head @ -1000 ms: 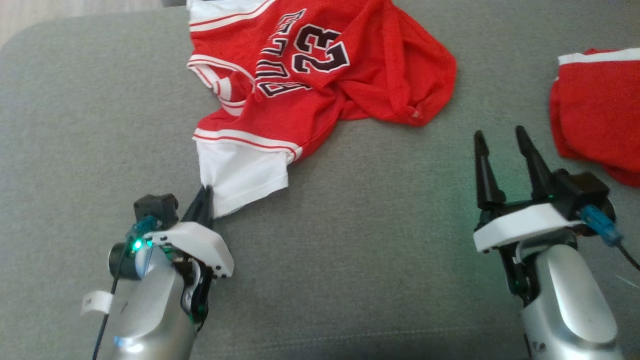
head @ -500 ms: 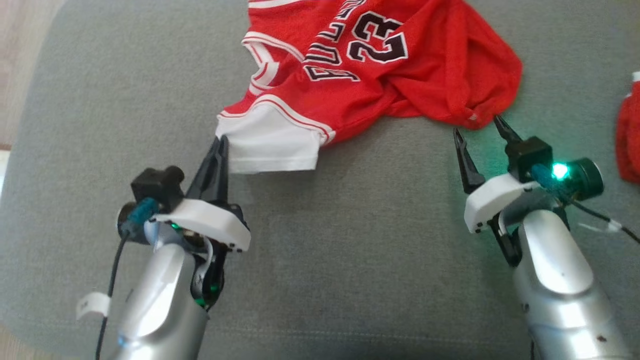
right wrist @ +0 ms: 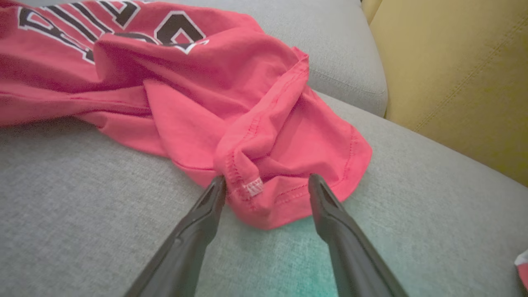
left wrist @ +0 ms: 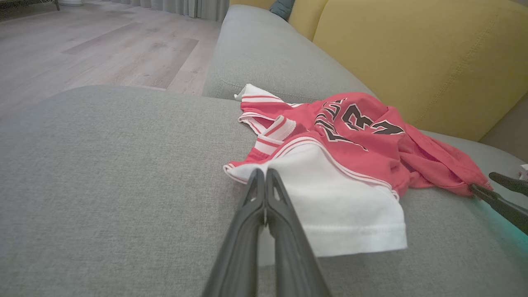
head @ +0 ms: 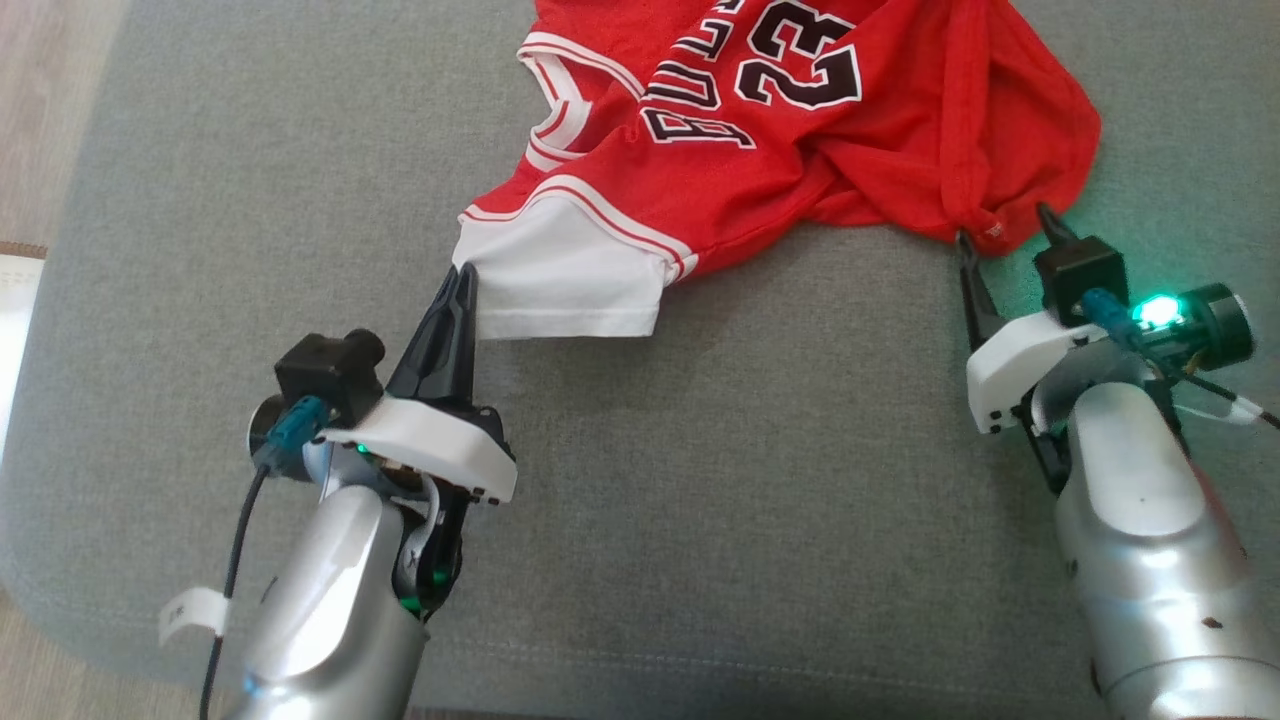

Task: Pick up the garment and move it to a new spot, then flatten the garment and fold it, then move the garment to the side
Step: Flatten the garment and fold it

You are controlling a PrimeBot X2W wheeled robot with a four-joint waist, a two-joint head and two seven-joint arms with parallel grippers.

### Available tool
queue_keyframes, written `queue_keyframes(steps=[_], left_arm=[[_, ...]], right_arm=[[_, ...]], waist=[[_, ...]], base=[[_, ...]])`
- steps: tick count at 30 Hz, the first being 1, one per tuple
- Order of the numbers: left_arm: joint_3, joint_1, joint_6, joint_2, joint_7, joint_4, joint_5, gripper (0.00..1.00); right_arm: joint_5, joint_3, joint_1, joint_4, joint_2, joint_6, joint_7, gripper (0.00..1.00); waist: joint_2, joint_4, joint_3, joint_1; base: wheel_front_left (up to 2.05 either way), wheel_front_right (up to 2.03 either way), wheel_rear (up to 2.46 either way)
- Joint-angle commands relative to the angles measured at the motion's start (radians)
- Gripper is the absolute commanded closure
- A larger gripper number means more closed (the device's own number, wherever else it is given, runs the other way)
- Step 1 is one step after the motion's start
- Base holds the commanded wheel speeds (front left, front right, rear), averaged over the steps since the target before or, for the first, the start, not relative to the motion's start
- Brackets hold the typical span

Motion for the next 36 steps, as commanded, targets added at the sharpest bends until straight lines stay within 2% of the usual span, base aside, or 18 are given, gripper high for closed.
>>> queue_keyframes(steps=[1,14,16,17,22,26,30,33,34,36], left_arm=[[0.025,-0.015,0.006,0.013,-0.012,-0.038,-0.005,1.0],[0.039,-0.015,0.008,0.013,-0.012,-0.028,-0.003,1.0],[0.04,-0.016,0.007,0.013,-0.012,-0.026,-0.004,1.0],[0.04,-0.017,0.007,0.013,-0.012,-0.025,-0.005,1.0],[0.048,-0.019,0.007,0.013,-0.012,-0.022,-0.006,1.0],[0.064,-0.024,0.004,0.02,-0.012,-0.035,0.001,1.0],[0.096,-0.044,-0.006,0.031,-0.012,-0.066,-0.016,1.0],[0.121,-0.076,-0.011,0.052,-0.011,-0.098,-0.03,1.0],[0.121,-0.076,-0.011,0.052,-0.011,-0.098,-0.03,1.0],[0.141,-0.106,-0.018,0.064,0.002,-0.126,-0.052,1.0]], right_arm=[[-0.008,0.013,-0.033,-0.023,0.005,-0.001,-0.02,0.0],[-0.025,-0.038,-0.064,0.019,0.005,-0.001,-0.068,0.0],[-0.019,-0.035,-0.069,0.027,0.005,-0.001,-0.074,0.95],[-0.014,-0.03,-0.071,0.032,0.005,-0.001,-0.076,1.0],[0.047,0.017,-0.085,0.054,0.005,-0.001,-0.092,1.0],[0.18,0.097,-0.119,0.089,0.005,-0.001,-0.079,1.0],[0.311,0.194,-0.176,0.101,-0.005,-0.001,-0.013,1.0],[0.465,0.282,-0.215,0.077,-0.041,-0.001,0.067,1.0],[0.465,0.282,-0.215,0.077,-0.041,-0.001,0.067,1.0],[0.599,0.341,-0.234,0.033,-0.073,-0.001,0.143,1.0]], waist=[[0.0,0.0,0.0,0.0],[0.0,-0.014,-0.003,0.0],[0.0,-0.015,-0.004,0.0],[0.0,-0.015,-0.005,0.0],[0.0,-0.019,-0.018,0.0],[0.0,-0.033,-0.045,0.0],[0.0,-0.056,-0.084,0.0],[0.0,-0.075,-0.118,0.0],[0.0,-0.075,-0.118,0.0],[0.0,-0.087,-0.142,0.0]], base=[[0.0,0.0,0.0],[0.0,0.0,0.0],[0.0,0.0,0.0],[0.0,0.0,0.0],[0.0,0.0,0.0],[0.0,0.0,0.0],[0.0,0.0,0.0],[0.0,0.0,0.0],[0.0,0.0,0.0],[0.0,0.0,0.0]])
